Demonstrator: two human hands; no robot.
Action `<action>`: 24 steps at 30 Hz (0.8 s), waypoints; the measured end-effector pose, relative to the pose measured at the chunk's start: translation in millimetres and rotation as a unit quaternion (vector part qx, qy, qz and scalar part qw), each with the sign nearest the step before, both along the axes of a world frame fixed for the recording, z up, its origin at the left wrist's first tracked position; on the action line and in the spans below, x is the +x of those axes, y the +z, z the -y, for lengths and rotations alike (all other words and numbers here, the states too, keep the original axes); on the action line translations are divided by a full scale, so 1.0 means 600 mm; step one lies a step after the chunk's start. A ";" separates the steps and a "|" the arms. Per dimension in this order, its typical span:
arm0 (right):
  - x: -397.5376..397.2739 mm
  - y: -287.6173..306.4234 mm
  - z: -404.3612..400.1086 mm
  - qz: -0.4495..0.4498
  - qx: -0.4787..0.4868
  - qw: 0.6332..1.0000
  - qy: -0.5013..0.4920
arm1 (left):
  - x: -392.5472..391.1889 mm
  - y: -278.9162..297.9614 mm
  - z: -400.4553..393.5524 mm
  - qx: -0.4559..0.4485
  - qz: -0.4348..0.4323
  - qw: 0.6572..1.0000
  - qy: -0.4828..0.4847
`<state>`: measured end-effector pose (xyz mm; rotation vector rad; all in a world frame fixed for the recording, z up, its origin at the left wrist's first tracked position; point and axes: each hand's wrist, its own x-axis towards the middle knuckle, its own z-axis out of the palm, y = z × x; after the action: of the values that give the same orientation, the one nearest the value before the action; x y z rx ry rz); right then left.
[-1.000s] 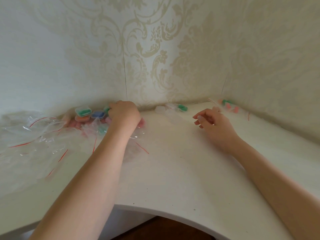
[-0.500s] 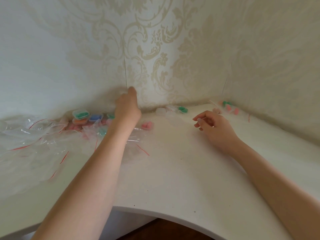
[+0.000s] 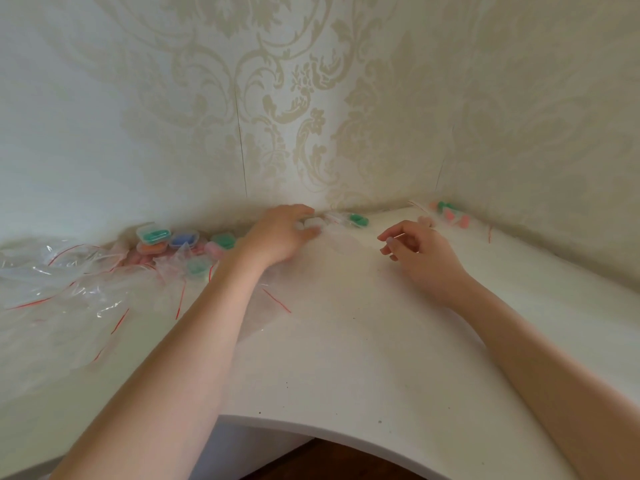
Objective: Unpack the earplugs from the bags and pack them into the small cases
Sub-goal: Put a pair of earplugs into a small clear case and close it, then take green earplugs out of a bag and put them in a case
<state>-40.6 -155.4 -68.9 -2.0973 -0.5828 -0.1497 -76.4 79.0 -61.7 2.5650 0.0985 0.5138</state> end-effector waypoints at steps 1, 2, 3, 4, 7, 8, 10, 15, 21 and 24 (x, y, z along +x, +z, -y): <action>0.000 0.000 0.001 0.002 -0.004 1.000 0.000 | 0.004 -0.006 0.004 0.039 -0.029 0.999 -0.008; 0.001 0.000 0.001 0.004 -0.006 1.000 0.000 | 0.007 -0.011 0.004 0.064 -0.036 0.997 -0.008; 0.002 -0.001 0.002 0.007 -0.008 1.000 -0.002 | 0.006 -0.013 0.003 0.072 -0.042 0.997 -0.001; 0.004 -0.002 0.003 0.011 -0.011 1.000 -0.005 | 0.009 -0.016 -0.003 0.076 -0.039 0.996 0.009; 0.012 -0.007 0.008 0.027 -0.033 0.999 -0.033 | 0.013 -0.018 -0.010 0.096 -0.032 0.993 0.054; 0.016 -0.010 0.011 0.036 -0.041 0.997 -0.049 | 0.013 -0.018 -0.010 0.101 -0.039 0.992 0.060; 0.030 -0.015 0.022 0.059 -0.070 0.992 -0.092 | 0.011 -0.018 -0.002 0.084 -0.035 0.995 0.052; 0.058 -0.017 0.068 -0.017 -0.128 0.971 -0.203 | 0.010 -0.022 0.045 0.069 -0.015 0.997 -0.038; 0.054 -0.016 0.066 -0.032 -0.228 0.946 -0.228 | 0.006 -0.031 0.072 0.035 0.045 0.997 -0.053; 0.051 -0.014 0.047 0.016 -0.239 0.955 -0.176 | 0.001 -0.031 0.080 0.042 0.042 0.997 -0.056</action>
<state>-10.0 -183.6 -77.6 -2.6669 -0.2709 -0.2660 -75.9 31.3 -80.2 2.6076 -0.0966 0.5933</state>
